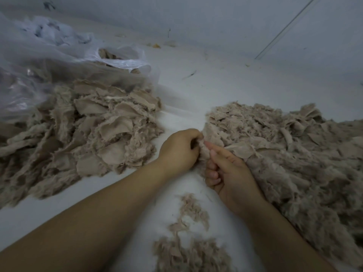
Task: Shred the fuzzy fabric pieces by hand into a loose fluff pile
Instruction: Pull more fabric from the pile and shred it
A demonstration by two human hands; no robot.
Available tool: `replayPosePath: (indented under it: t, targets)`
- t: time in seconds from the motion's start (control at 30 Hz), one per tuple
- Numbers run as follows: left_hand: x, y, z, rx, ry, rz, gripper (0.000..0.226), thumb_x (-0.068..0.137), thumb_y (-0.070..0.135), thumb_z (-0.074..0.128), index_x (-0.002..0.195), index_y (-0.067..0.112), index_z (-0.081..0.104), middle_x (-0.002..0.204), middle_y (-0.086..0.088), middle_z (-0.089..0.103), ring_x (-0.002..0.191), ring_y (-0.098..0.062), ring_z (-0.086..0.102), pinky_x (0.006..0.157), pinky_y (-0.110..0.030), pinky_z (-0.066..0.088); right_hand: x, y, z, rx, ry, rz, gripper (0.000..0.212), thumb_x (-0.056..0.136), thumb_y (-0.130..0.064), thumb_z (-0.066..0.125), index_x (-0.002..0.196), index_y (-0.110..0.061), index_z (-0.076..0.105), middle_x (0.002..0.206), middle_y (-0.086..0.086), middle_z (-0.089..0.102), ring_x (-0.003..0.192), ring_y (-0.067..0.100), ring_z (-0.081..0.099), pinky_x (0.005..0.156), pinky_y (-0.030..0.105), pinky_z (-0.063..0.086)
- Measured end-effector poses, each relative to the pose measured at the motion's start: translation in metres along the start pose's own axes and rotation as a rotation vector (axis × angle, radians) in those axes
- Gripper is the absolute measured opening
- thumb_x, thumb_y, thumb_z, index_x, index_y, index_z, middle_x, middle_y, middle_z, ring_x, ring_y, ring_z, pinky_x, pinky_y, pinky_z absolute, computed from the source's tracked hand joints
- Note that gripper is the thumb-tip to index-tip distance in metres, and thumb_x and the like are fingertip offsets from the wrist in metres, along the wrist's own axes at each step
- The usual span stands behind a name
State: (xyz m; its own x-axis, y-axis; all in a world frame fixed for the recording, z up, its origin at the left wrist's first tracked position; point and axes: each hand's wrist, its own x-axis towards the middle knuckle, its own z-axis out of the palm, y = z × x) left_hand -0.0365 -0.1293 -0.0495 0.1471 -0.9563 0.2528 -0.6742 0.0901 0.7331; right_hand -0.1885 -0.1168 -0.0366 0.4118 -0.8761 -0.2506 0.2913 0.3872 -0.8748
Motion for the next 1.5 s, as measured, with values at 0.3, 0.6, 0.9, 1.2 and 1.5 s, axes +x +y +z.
replayPosePath:
  t: [0.3,0.6,0.9,1.2,1.5]
  targets:
    - [-0.025,0.001,-0.012,-0.646,-0.021,-0.071,0.019,0.091,-0.01,0.055,0.078,0.004,0.053,0.066,-0.007,0.058,0.062,-0.016,0.057,0.064,-0.028,0.047,0.0,-0.004,0.003,0.121,0.048,0.064,0.026,0.101,-0.008,0.047,0.076,-0.014,0.044,0.059,-0.001,0.04,0.044,0.005,0.036,0.037,0.014,0.027]
    - [-0.026,-0.001,-0.001,-0.437,0.049,-0.046,0.017,0.088,-0.007,0.059,0.09,0.009,0.06,0.075,-0.001,0.054,0.061,-0.011,0.046,0.061,-0.026,0.04,0.0,-0.003,0.003,0.12,0.035,0.022,0.029,0.1,-0.008,0.048,0.072,-0.016,0.044,0.056,-0.002,0.035,0.041,0.004,0.03,0.036,0.014,0.022]
    - [-0.036,0.011,-0.004,-0.187,0.201,0.278,0.029,0.077,-0.009,0.06,0.101,0.002,0.072,0.091,-0.003,0.054,0.078,-0.006,0.053,0.07,-0.01,0.041,-0.002,-0.002,0.004,0.078,0.012,-0.014,0.03,0.098,-0.003,0.048,0.071,-0.015,0.044,0.056,-0.002,0.035,0.042,0.005,0.029,0.037,0.016,0.021]
    - [-0.035,0.016,-0.011,-0.626,0.011,0.041,0.011,0.091,-0.013,0.052,0.091,-0.012,0.063,0.097,-0.027,0.065,0.083,-0.02,0.062,0.074,-0.028,0.05,-0.001,0.0,-0.001,-0.042,-0.131,-0.082,0.045,0.095,0.009,0.042,0.124,-0.021,0.054,0.058,-0.002,0.045,0.044,0.007,0.031,0.038,0.018,0.025]
    - [-0.038,0.019,-0.012,-0.638,0.113,0.109,0.01,0.084,-0.002,0.055,0.08,-0.006,0.063,0.088,-0.025,0.058,0.081,-0.034,0.056,0.074,-0.043,0.048,0.001,0.0,0.001,-0.077,-0.11,0.019,0.029,0.097,0.002,0.046,0.073,-0.015,0.052,0.06,0.0,0.035,0.044,0.005,0.032,0.037,0.015,0.024]
